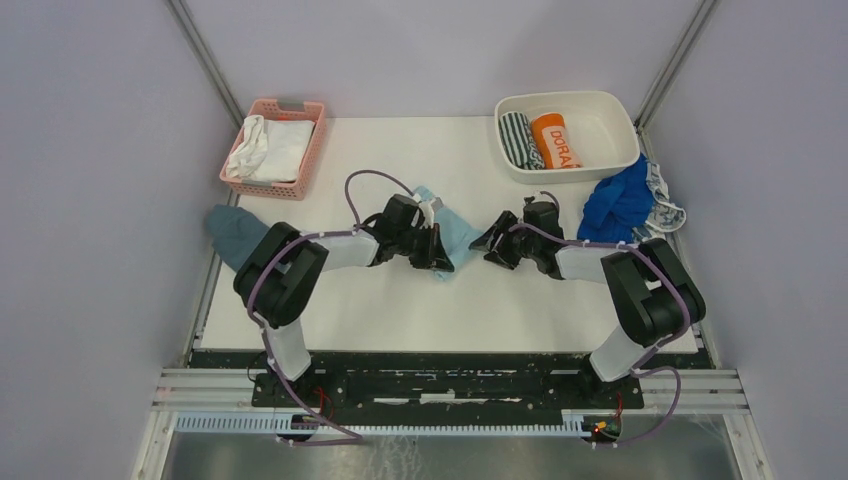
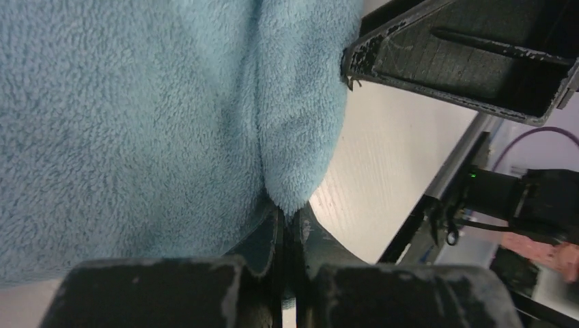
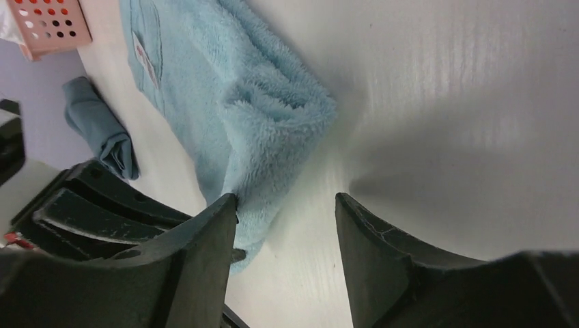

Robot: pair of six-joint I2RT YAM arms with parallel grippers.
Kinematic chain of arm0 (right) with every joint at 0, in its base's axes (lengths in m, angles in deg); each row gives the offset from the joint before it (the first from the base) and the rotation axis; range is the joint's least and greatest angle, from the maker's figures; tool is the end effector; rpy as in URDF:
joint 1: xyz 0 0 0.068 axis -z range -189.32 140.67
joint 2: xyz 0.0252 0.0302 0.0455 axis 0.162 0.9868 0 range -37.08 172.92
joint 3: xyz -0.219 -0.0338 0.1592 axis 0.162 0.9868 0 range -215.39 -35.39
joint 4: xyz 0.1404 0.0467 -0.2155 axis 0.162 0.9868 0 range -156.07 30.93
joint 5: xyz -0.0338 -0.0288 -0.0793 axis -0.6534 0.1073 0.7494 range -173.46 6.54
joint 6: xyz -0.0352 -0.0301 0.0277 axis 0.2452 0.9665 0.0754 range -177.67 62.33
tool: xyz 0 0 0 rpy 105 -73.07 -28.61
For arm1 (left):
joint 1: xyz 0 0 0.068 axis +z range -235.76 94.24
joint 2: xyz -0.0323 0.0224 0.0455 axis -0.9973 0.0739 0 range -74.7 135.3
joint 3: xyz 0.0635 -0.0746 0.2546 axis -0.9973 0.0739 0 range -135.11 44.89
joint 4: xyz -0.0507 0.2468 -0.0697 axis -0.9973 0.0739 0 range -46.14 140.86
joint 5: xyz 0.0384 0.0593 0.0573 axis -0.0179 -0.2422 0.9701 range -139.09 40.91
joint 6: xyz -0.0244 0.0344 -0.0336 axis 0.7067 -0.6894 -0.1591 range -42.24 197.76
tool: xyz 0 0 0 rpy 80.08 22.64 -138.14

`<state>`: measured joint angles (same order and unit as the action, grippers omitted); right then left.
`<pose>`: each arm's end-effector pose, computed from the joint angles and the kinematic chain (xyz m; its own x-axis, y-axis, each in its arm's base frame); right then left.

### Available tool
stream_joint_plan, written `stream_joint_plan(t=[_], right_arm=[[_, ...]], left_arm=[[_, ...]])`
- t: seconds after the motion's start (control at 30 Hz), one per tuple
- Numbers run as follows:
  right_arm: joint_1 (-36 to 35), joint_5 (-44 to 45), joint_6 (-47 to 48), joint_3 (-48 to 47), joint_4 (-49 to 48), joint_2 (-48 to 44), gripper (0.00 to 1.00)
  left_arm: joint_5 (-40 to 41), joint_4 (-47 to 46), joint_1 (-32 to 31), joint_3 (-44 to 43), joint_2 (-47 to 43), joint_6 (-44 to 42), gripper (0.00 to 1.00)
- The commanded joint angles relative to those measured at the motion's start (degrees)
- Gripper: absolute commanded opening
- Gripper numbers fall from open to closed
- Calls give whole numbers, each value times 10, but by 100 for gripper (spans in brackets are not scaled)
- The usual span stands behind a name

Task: Roll the towels
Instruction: Roll the towel at the center of the board.

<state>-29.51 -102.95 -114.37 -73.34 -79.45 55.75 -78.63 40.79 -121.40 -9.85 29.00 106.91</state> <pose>0.2808 0.1159 0.1400 -0.8094 0.5420 -0.2263 0.2125 0.6295 0.7474 0.2836 -0.2251 0.1493 -0.8923 0.1185 -0.4355 0.4022 0.6465 -0.6482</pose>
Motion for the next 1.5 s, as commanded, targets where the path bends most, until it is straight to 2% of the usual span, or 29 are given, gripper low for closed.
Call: stream_joint_plan(t=[0.0, 0.17, 0.4, 0.47, 0.53, 0.63, 0.7, 0.8, 0.9, 1.0, 1.1, 1.27, 1.47], right_arm=[[3, -7, -64, 12, -160, 27, 63], [6, 10, -67, 7, -163, 47, 62], [7, -9, -52, -14, -119, 79, 51], [6, -7, -40, -19, -86, 77, 46], [6, 11, -26, -22, -48, 69, 36], [5, 55, -2, -36, 48, 48, 20], [5, 85, 11, -49, 101, 33, 13], [2, 118, 23, -70, 166, 19, 5], [1, 129, 28, -93, 210, 17, 1], [1, 132, 29, -114, 243, 25, 0], [1, 132, 27, -130, 269, 34, 0], [1, 124, 19, -144, 281, 49, 0], [1, 112, 14, -149, 275, 57, 0]], left_arm=[[-105, -105, 18, 26, 23, 119, 3], [-126, -174, 34, 62, 36, 182, 3], [-119, -170, 36, 63, 54, 190, 3], [-108, -149, 36, 56, 55, 179, 3], [-89, -114, 36, 48, 51, 159, 6], [-43, -58, 36, 40, 26, 130, 18], [5, -6, 30, 28, 3, 97, 27], [123, 70, -5, 5, -40, 33, 40], [257, 109, -63, -5, -84, -20, 50], [391, 112, -142, -2, -117, -82, 56], [500, 95, -218, 3, -130, -154, 59], [619, 41, -315, 13, -113, -273, 60], [726, 16, -370, -20, -25, -370, 61]])
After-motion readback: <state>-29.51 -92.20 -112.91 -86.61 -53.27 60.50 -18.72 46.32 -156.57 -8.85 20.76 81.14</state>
